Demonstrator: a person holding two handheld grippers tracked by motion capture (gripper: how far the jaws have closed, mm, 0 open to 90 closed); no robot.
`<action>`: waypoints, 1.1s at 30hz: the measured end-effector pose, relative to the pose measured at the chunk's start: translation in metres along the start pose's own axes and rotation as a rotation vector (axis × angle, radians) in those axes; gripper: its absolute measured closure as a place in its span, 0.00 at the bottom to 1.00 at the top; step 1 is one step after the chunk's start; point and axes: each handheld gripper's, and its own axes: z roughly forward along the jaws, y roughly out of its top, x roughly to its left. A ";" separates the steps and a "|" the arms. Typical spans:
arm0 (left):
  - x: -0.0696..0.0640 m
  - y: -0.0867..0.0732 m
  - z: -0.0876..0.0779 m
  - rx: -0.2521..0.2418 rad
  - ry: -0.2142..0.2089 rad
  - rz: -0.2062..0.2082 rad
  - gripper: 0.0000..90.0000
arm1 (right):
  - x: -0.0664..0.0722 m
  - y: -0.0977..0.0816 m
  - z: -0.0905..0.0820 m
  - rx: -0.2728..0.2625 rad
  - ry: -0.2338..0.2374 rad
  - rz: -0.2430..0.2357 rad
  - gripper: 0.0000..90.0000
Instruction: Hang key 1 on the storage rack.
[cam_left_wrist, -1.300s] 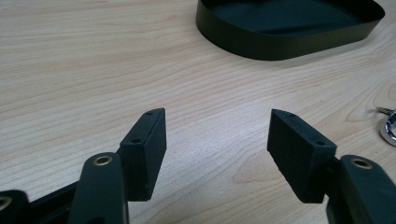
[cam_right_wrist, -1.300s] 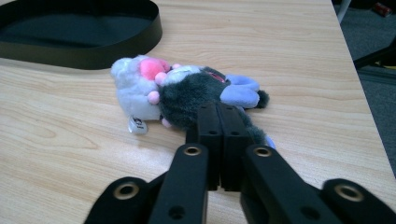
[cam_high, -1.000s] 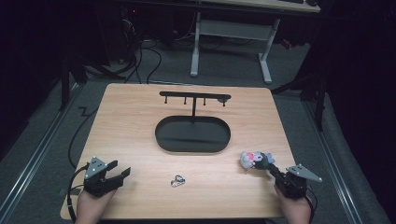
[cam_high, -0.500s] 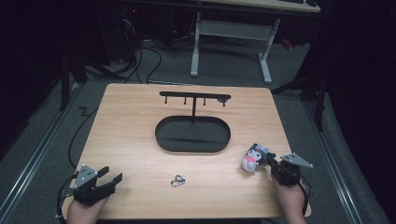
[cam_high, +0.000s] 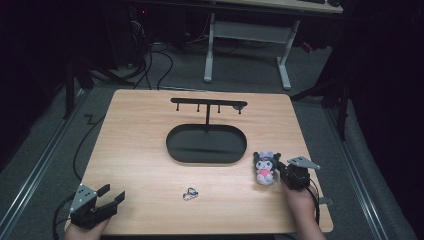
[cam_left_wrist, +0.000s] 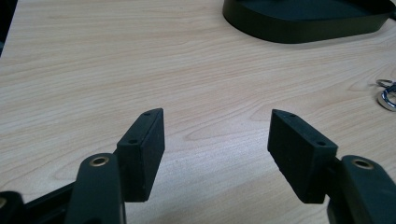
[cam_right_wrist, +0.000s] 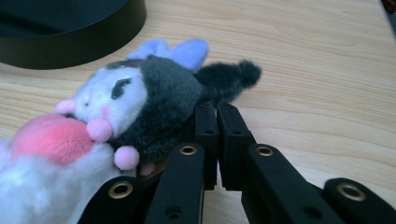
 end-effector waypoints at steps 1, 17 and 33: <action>0.000 0.000 -0.001 -0.001 0.001 -0.002 0.41 | 0.001 0.001 0.002 -0.001 0.005 0.000 0.98; -0.003 0.001 -0.004 -0.017 -0.009 0.003 0.41 | 0.009 0.006 -0.001 -0.026 0.023 -0.029 0.95; -0.014 0.018 0.023 -0.024 -0.021 0.062 0.40 | 0.008 -0.015 -0.027 -0.015 0.034 -0.028 0.91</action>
